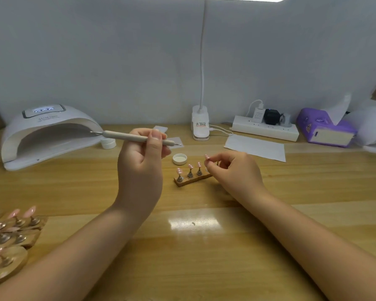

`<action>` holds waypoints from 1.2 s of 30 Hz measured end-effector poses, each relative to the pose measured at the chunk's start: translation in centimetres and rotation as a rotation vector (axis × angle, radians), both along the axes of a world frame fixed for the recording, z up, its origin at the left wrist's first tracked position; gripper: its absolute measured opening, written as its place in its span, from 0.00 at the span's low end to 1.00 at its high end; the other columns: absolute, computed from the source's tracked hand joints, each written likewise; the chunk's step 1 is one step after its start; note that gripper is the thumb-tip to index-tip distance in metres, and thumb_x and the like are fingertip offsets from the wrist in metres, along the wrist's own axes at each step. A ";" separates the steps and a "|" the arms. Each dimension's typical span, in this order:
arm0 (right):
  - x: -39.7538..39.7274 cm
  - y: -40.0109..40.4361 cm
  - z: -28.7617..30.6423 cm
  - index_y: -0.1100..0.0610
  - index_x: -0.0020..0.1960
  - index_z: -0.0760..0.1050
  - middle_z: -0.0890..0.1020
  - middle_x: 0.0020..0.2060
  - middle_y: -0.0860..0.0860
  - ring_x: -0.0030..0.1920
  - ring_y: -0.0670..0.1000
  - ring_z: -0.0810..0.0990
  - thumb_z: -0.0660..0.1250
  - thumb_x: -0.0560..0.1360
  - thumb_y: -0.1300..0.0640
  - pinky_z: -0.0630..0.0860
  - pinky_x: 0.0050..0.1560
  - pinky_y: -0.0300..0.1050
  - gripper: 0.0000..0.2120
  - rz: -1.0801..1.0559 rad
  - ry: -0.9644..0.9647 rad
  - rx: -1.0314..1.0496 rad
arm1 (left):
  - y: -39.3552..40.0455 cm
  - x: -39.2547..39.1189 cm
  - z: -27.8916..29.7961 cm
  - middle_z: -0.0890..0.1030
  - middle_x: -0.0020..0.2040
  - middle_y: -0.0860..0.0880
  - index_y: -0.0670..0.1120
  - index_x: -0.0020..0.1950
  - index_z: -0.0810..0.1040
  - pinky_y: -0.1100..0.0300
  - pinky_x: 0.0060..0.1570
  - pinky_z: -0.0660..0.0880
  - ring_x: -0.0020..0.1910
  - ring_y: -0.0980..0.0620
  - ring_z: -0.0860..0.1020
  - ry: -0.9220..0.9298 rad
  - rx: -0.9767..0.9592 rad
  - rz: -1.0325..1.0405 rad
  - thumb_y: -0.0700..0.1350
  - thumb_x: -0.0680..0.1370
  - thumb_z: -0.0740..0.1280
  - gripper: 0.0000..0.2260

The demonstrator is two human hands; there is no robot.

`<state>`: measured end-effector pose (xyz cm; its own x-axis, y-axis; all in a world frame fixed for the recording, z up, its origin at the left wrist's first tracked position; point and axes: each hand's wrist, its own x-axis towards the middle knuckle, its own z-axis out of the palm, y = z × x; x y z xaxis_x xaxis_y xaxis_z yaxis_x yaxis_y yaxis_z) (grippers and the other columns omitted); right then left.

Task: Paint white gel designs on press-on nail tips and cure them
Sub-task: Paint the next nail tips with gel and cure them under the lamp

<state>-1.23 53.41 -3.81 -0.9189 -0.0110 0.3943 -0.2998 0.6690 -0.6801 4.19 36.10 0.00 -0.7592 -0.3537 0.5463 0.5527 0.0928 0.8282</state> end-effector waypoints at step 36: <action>-3.1 5.6 -0.5 0.53 0.76 0.56 0.75 0.63 0.51 0.67 0.59 0.68 0.69 0.72 0.46 0.68 0.66 0.56 0.38 -0.188 -0.220 0.255 | -0.2 -0.5 -2.3 0.81 0.39 0.59 0.50 0.46 0.75 0.69 0.41 0.75 0.40 0.60 0.80 -0.058 -0.083 -0.010 0.45 0.82 0.60 0.07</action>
